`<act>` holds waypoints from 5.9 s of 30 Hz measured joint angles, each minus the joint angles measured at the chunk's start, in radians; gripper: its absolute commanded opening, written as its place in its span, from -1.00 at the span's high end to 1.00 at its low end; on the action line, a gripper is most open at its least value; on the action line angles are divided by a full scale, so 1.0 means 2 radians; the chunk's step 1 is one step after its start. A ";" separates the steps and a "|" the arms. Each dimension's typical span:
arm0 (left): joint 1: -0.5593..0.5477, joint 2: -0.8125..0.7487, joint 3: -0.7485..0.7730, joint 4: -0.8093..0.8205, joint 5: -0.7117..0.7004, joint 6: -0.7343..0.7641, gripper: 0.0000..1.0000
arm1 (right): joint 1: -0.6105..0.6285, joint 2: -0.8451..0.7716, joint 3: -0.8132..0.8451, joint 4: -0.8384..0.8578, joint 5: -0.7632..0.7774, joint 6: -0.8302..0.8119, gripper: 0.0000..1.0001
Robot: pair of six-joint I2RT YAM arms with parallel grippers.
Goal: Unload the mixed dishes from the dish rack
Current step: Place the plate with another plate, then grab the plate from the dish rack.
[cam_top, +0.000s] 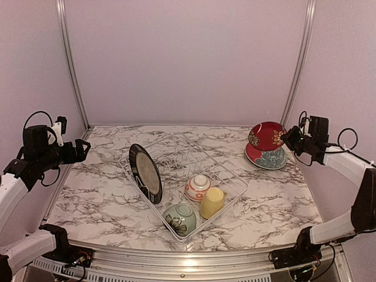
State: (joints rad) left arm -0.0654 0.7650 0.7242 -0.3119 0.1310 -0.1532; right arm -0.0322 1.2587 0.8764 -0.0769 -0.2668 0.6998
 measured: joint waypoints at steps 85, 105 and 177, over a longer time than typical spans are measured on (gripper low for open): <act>0.000 0.022 0.000 0.000 0.004 -0.002 -0.98 | 0.146 0.106 0.104 -0.084 0.126 -0.243 -0.55; -0.005 0.042 0.000 0.000 0.012 -0.011 -0.98 | 0.306 0.091 0.136 -0.063 0.064 -0.224 -0.75; -0.005 0.026 0.000 -0.004 -0.031 -0.009 -0.98 | 0.620 0.467 0.607 -0.351 0.391 -0.146 1.00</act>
State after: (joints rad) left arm -0.0757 0.8169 0.7242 -0.3206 0.0696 -0.1707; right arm 1.2083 2.1918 2.0911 -0.7795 0.5156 0.4084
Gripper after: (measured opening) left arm 0.989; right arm 0.098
